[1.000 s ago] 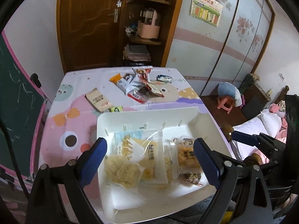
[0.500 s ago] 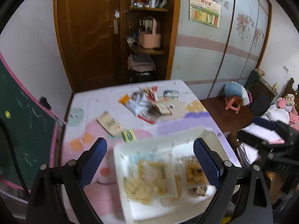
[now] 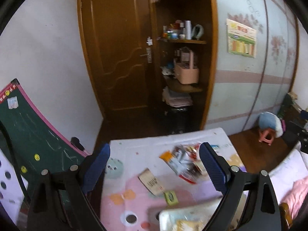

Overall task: Organize snacks
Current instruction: 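Lift both tools from the tray and move them over the snack pile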

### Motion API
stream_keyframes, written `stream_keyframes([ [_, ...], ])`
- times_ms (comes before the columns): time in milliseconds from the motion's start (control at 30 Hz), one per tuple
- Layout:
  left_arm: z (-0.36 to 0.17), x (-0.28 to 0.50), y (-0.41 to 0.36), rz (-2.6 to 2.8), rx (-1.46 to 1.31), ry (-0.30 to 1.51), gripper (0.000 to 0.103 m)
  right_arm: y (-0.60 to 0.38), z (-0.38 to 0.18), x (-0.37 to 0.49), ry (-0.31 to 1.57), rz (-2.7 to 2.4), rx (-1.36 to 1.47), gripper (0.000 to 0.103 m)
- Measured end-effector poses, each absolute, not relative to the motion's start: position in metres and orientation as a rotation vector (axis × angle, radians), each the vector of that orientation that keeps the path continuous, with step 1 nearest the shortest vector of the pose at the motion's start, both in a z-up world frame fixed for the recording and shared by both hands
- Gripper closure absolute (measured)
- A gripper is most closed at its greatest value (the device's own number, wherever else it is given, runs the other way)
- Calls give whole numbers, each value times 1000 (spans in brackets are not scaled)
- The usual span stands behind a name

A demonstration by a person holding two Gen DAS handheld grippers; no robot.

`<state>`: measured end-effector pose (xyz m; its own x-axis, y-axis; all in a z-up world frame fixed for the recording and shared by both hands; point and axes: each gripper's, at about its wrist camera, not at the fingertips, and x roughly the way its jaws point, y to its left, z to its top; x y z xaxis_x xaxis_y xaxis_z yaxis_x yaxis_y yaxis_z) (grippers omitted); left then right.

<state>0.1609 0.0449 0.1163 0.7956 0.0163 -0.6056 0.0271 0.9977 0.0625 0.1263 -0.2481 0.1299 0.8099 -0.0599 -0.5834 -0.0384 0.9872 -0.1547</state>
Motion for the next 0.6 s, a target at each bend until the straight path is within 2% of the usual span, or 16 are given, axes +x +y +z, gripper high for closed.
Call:
stream_keyframes([
  [100, 103, 200, 50, 26, 79, 676, 8, -236, 117, 167, 669, 25, -188, 13],
  [200, 67, 242, 57, 50, 81, 744, 8, -220, 82, 208, 741, 58, -190, 13],
  [400, -49, 318, 75, 78, 16, 969, 8, -190, -13, 274, 932, 136, -172, 13],
  [600, -158, 351, 82, 98, -25, 1154, 8, -164, -123, 317, 1163, 209, -109, 17],
])
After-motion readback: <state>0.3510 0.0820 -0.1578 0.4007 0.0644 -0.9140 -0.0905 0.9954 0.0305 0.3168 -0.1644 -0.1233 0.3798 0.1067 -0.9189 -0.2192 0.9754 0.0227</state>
